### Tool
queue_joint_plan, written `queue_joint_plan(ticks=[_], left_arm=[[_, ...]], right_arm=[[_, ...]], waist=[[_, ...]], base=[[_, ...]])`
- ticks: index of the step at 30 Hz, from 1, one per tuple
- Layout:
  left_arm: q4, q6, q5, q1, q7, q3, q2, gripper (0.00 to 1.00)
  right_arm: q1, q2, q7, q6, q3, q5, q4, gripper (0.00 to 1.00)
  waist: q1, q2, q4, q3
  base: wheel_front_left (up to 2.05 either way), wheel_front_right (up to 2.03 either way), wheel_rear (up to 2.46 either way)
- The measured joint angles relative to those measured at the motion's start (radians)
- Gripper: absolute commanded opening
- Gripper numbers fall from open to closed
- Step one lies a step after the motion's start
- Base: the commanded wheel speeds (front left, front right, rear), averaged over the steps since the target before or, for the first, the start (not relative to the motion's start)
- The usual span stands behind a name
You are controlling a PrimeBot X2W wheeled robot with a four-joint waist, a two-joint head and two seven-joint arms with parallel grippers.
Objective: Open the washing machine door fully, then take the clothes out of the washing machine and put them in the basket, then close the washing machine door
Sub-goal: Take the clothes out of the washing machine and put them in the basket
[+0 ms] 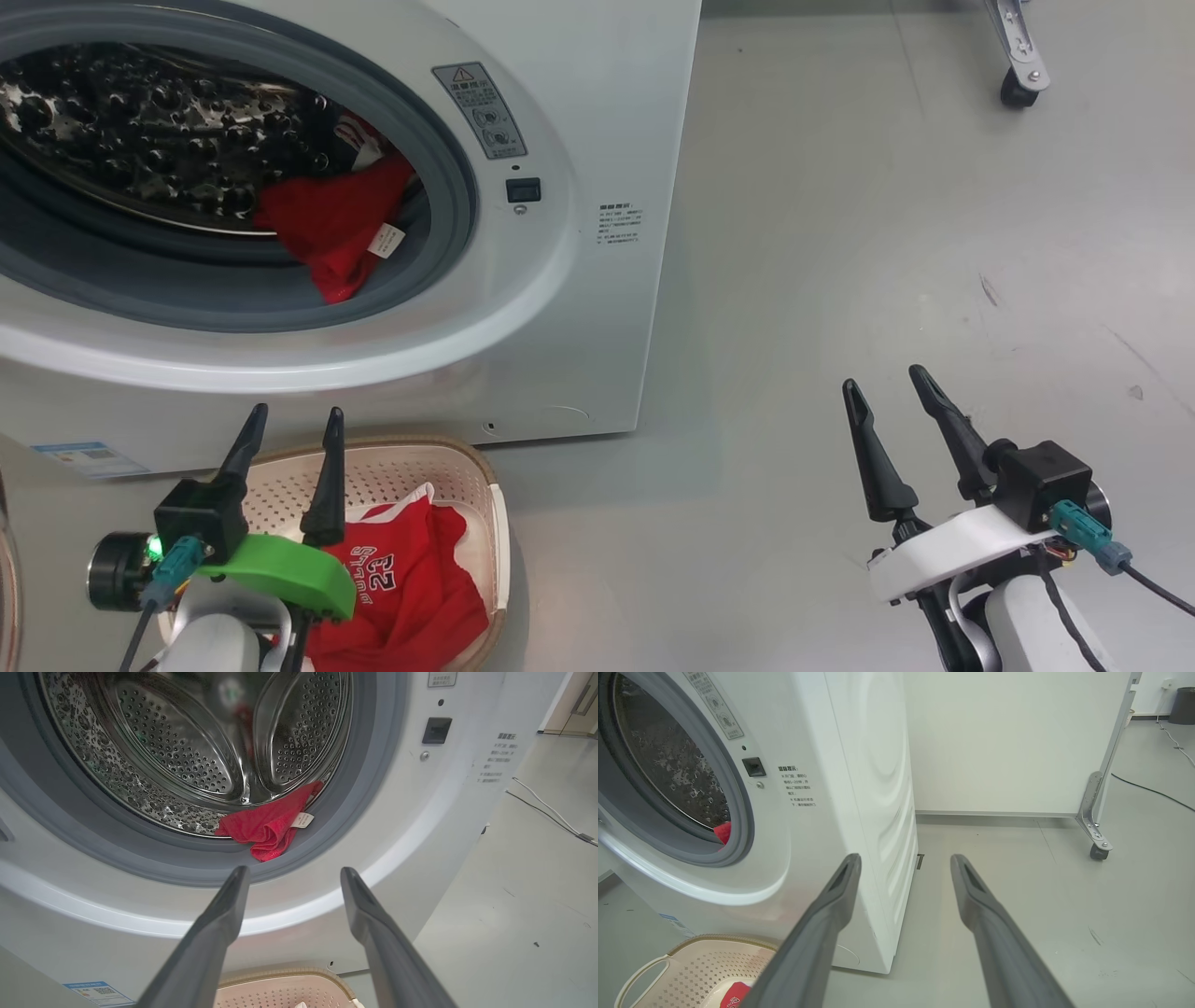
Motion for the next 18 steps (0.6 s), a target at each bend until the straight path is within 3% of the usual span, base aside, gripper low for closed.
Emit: queue_joint_plan(ticks=[12,18], left_arm=[[-0.072,0.0,-0.004,-0.147,0.052,0.04,0.067,1.0],[-0.071,0.0,-0.089,-0.258,0.153,0.101,0.082,1.0]], right_arm=[[-0.015,0.003,0.0,0.0,0.032,0.0,-0.017,1.0],[-0.057,0.008,0.0,0.0,0.052,0.003,-0.027,1.0]], waist=[[0.0,0.0,-0.03,0.127],[0.0,0.0,-0.058,0.197]], base=[[0.0,0.0,0.0],[0.0,0.0,0.0]])
